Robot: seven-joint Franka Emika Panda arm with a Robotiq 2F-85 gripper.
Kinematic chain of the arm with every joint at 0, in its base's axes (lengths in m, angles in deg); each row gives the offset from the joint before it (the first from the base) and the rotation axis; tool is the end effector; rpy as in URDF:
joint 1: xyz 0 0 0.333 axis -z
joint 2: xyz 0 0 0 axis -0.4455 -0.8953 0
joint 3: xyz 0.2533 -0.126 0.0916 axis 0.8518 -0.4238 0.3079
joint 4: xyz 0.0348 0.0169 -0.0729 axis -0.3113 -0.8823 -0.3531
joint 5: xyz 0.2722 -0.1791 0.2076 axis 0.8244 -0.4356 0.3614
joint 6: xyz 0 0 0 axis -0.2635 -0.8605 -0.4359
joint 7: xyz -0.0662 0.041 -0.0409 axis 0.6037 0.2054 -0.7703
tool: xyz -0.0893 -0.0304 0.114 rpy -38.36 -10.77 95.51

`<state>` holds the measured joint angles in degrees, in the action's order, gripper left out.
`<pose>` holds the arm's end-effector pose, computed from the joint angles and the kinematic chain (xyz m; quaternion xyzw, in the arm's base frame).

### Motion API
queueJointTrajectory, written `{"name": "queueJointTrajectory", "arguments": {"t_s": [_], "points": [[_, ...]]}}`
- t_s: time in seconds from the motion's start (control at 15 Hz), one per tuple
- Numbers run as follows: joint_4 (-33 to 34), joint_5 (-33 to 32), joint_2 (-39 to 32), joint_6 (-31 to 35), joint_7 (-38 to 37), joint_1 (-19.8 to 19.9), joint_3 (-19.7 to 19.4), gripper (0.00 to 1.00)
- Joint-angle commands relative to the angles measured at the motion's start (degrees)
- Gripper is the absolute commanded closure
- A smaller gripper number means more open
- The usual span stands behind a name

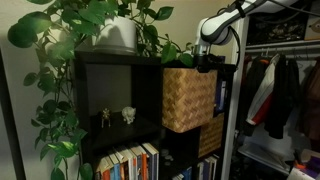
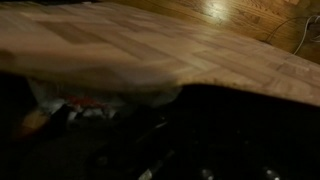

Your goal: Partially pull out the basket from the shelf, remove socks from it then put them on top of the shelf, and then push the basket back into the shelf

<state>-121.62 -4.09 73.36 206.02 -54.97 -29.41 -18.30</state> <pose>0.5506 0.0643 0.3987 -0.9901 -0.1269 -0.0583 0.0095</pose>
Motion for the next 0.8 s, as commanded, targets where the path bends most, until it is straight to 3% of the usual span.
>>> {"name": "queueJointTrajectory", "arguments": {"t_s": [0.0,0.33,0.73], "points": [[-0.1,0.9,4.5,-3.7,1.6,-0.1,-0.2,1.0],[2.0,-0.8,8.7,-6.4,0.9,-0.2,-0.3,0.94],[4.0,-2.2,11.3,-7.0,0.6,-0.1,-0.5,0.97]]}}
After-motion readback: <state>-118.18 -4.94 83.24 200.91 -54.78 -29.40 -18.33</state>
